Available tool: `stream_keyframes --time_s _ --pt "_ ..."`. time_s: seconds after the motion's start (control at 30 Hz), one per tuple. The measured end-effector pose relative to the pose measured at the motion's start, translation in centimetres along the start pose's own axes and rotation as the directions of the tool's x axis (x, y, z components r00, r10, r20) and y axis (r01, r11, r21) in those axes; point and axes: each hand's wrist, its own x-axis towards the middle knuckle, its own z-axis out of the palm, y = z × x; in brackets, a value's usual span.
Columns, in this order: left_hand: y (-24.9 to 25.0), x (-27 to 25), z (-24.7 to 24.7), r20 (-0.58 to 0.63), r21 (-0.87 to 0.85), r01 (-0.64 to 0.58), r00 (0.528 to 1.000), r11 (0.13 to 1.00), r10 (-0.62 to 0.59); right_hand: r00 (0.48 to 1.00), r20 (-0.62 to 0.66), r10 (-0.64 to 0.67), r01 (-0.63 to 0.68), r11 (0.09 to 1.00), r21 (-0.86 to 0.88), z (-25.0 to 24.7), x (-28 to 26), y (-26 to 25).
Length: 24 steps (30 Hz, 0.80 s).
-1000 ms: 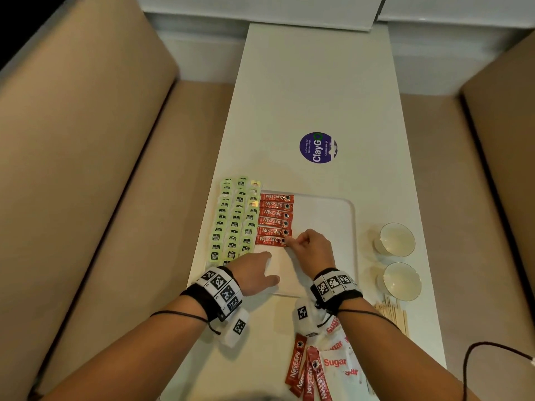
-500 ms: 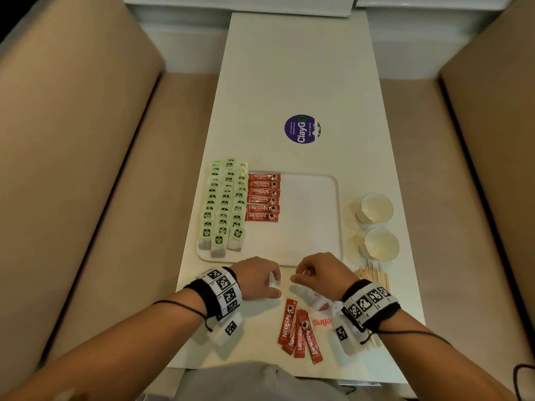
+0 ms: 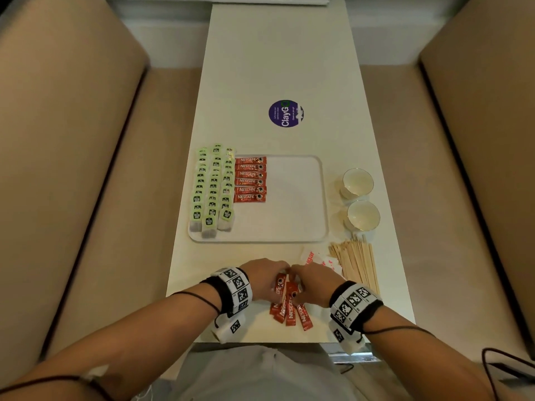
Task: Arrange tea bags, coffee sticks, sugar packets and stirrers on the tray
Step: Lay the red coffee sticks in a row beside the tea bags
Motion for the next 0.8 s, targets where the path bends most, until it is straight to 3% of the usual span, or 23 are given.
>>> stream_keyframes --time_s 0.17,0.4,0.63,0.8 --pt "-0.1 0.0 0.7 -0.034 0.089 0.04 0.999 0.995 -0.037 0.999 -0.036 -0.012 0.008 0.995 -0.103 0.5 0.4 -0.2" --pt "-0.9 -0.2 0.2 -0.131 0.064 0.202 0.973 0.977 -0.192 0.994 -0.107 0.001 -0.01 0.996 -0.088 0.6 1.0 -0.1" --pt "-2.5 -0.7 -0.6 -0.174 -0.108 0.269 0.943 0.957 -0.285 0.992 -0.123 0.019 -0.032 0.994 -0.105 0.0 1.7 -0.4" --pt "-4.1 -1.7 -1.8 -0.187 -0.209 0.241 0.941 0.948 -0.281 0.992 -0.124 0.019 -0.025 0.999 -0.046 -0.8 1.8 -0.4"
